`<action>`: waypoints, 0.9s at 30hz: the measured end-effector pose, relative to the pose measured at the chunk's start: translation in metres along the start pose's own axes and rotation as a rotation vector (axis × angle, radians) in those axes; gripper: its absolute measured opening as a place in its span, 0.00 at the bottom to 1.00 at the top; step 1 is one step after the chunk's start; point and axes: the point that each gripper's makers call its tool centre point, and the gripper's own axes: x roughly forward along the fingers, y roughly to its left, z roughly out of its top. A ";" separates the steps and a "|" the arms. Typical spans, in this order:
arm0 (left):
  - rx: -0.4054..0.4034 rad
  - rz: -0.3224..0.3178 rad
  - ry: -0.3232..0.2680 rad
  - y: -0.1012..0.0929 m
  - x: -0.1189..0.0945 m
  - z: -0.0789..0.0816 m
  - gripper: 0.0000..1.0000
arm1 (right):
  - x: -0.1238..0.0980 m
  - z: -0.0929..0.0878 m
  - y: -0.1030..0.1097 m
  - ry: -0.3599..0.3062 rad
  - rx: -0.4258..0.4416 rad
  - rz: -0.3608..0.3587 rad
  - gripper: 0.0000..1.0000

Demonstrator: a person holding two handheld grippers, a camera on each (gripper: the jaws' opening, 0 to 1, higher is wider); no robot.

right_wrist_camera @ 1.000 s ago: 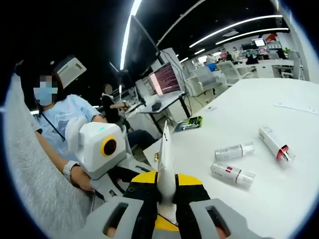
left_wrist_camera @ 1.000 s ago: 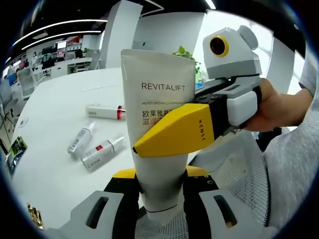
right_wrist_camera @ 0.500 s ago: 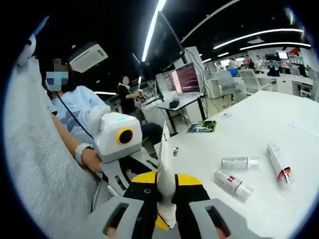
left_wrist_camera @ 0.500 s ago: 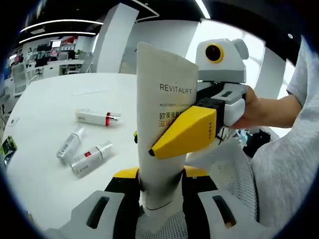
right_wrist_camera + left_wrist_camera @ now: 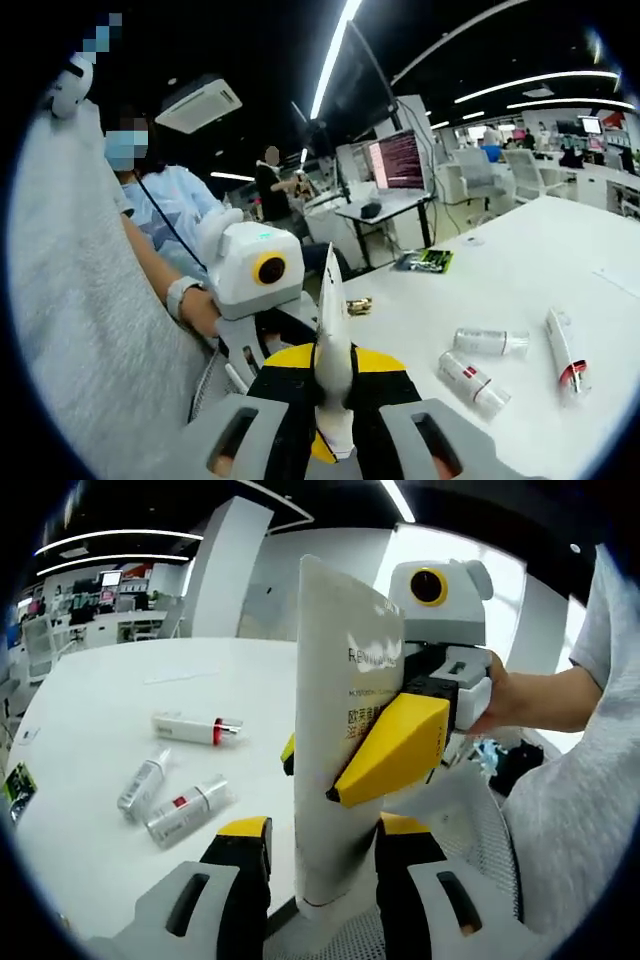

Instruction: Arrange the skincare products in the storage area until every visible bottle or jar stands upright without overlapping.

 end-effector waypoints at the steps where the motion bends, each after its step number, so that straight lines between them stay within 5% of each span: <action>1: 0.003 -0.004 -0.001 -0.001 0.000 0.000 0.35 | 0.000 0.000 0.002 -0.001 -0.007 0.009 0.03; 8: 0.047 -0.078 0.010 -0.014 0.000 -0.001 0.26 | 0.004 0.008 0.012 -0.008 -0.027 0.082 0.03; 17: 0.050 -0.006 0.025 -0.004 -0.005 -0.004 0.24 | 0.010 0.008 0.006 -0.030 0.028 0.083 0.05; 20: 0.046 0.038 0.034 0.004 -0.005 -0.005 0.23 | 0.014 0.008 0.002 -0.044 0.044 0.033 0.09; 27: -0.037 0.185 0.073 0.033 -0.009 -0.013 0.21 | 0.028 0.003 -0.027 -0.082 0.265 -0.196 0.19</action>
